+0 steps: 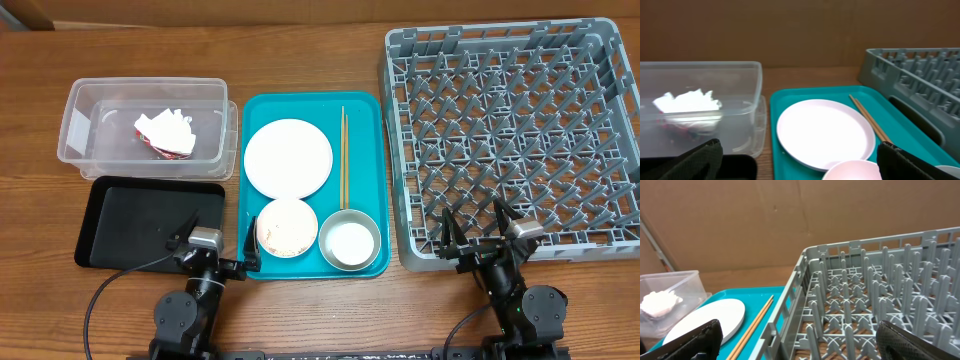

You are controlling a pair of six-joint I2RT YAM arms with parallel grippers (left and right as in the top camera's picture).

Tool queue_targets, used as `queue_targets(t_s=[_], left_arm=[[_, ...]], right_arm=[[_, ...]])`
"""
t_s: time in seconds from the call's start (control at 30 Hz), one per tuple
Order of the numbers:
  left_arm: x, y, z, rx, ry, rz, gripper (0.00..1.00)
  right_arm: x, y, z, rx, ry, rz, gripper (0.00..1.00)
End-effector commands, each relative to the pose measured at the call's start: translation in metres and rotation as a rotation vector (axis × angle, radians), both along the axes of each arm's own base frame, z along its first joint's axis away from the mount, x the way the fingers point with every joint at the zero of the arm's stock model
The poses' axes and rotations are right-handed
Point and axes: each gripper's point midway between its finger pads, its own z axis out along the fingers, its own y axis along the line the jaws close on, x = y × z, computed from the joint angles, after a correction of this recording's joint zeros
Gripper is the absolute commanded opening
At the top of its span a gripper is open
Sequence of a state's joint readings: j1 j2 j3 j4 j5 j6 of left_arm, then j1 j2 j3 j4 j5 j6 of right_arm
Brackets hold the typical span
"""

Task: Sort waste into correct bins and load items into the dishwasher
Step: 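Grasp the white paper cup from the small white bowl with left gripper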

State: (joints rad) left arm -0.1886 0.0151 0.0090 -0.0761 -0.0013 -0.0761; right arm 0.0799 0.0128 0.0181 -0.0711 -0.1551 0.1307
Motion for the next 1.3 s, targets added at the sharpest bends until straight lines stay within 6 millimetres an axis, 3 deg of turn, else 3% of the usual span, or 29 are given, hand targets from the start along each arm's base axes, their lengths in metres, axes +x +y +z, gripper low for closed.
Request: queue_targets(t_s=[0.0, 0.13, 0.27, 0.4, 0.5, 0.67, 0.93, 1.1, 1.27], left_arm=[[-0.005, -0.019, 0.005, -0.056, -0.011, -0.114, 1.0], [-0.012, -0.038, 0.025, -0.073, -0.083, -0.233, 1.0], [-0.023, -0.044, 0.077, -0.133, -0.219, -0.286, 1.0], [-0.038, -0.041, 0.129, -0.136, -0.297, -0.293, 1.0], [-0.045, -0.045, 0.149, -0.136, -0.227, -0.318, 1.0], [-0.032, -0.051, 0.133, -0.129, 0.184, -0.312, 1.0], [-0.015, -0.074, 0.165, -0.157, 0.558, -0.4, 1.0], [-0.013, -0.099, 0.165, -0.253, 0.701, -0.528, 1.0], [-0.005, -0.12, 0.135, -0.241, 0.848, -0.576, 0.87]], right_arm=[[-0.001, 0.004, -0.001, 0.001, -0.008, 0.025, 1.0], [-0.009, 0.025, 0.009, 0.005, -0.046, 0.153, 1.0], [-0.026, 0.047, 0.045, -0.005, -0.155, 0.303, 1.0], [-0.04, 0.048, 0.084, -0.009, -0.187, 0.318, 1.0], [-0.049, 0.046, 0.106, -0.003, -0.132, 0.31, 1.0], [-0.042, 0.041, 0.118, 0.052, 0.195, 0.27, 1.0], [-0.041, 0.082, 0.203, 0.098, 0.298, 0.549, 1.0], [-0.038, 0.093, 0.2, 0.129, 0.375, 0.627, 1.0], [-0.028, 0.092, 0.188, 0.154, 0.442, 0.608, 1.0]])
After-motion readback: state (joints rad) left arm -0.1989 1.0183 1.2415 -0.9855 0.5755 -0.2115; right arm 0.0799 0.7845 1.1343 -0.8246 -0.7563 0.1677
